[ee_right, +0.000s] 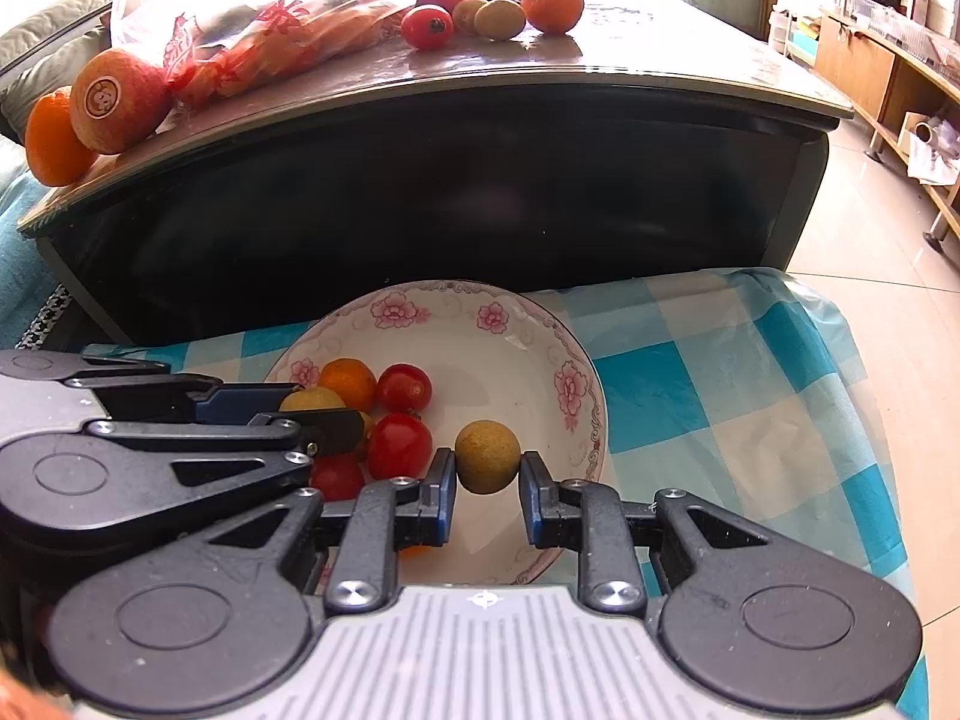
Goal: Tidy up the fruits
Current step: 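Carry both brown fruits in the tools over the bowl, then open both tools to drop the brown fruits into the bowl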
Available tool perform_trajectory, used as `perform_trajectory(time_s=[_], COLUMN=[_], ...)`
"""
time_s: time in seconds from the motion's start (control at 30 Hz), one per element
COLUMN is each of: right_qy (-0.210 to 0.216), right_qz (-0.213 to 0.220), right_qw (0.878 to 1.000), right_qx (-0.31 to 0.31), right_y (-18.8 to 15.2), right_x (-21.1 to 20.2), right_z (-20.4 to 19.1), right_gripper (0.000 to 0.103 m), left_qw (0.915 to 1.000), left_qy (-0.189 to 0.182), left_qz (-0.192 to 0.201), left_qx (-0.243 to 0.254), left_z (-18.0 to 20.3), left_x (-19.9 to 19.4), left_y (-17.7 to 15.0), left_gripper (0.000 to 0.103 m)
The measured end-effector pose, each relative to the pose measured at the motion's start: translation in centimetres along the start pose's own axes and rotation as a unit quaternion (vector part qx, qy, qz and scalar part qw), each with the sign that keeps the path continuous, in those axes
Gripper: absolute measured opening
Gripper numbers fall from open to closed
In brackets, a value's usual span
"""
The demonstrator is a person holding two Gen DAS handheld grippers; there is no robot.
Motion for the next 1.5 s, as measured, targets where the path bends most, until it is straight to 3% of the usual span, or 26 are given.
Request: perform_trajectory(time_s=[0.83, 1.5], right_qy=[0.008, 0.007], right_qz=[0.009, 0.02], right_qw=[1.0, 1.0], right_qx=[0.011, 0.012], right_y=[0.3, -0.3], right_x=[-0.1, -2.8], right_z=[0.0, -1.0], right_gripper=[0.029, 0.029], left_qw=[0.9999, 0.9998], left_qy=[0.008, 0.008], left_qz=[0.006, 0.019], left_qx=[-0.007, -0.009], left_z=[-0.2, 0.0], left_x=[-0.8, -3.5], left_y=[0.1, -0.6], left_gripper=[0.036, 0.04])
Point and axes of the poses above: each gripper's, at about its wrist camera, not at the fingertips, and x roughly the way its jaws point, z to its right, y to its top, the point moved 6 cm from there along x, roughly the way its jaws point, and after that the axes turned 11 degrees about x, right-handed, at the moved point
